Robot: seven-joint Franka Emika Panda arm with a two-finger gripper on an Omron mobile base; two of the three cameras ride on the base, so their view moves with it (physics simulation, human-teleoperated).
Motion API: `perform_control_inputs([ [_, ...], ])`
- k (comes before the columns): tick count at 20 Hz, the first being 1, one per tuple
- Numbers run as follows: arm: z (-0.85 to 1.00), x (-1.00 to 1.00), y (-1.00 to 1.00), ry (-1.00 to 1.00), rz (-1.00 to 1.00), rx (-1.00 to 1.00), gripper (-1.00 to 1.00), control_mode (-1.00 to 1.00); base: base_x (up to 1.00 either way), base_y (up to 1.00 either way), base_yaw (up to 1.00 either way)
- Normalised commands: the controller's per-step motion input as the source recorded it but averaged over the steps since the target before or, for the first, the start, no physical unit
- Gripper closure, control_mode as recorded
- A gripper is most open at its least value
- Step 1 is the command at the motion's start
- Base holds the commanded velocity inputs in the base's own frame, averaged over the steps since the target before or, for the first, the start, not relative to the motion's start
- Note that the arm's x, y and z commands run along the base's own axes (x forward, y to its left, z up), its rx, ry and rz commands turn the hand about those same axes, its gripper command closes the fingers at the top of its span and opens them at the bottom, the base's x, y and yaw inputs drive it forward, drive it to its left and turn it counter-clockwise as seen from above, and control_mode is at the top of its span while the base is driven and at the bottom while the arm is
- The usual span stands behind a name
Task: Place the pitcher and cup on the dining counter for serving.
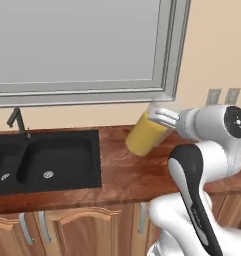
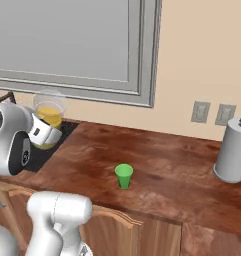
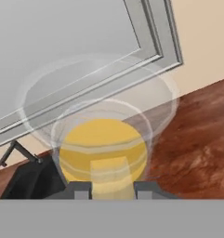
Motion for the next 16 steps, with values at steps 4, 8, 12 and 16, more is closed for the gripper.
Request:
perform_control_inputs([
  [4, 0.00, 0.00, 0.00, 0.00, 0.00, 0.00, 1.00, 1.00, -0.31, 0.33, 0.68],
  [8, 0.00, 0.00, 0.00, 0.00, 0.00, 0.00, 1.00, 1.00, -0.03, 0.50, 0.89],
  [12, 0.00, 0.00, 0.00, 0.00, 0.00, 0.00, 1.00, 1.00, 0.00, 0.37, 0.99],
  [16, 0.00, 0.00, 0.00, 0.00, 0.00, 0.00, 1.00, 1.00, 0.00, 0.23, 1.00],
])
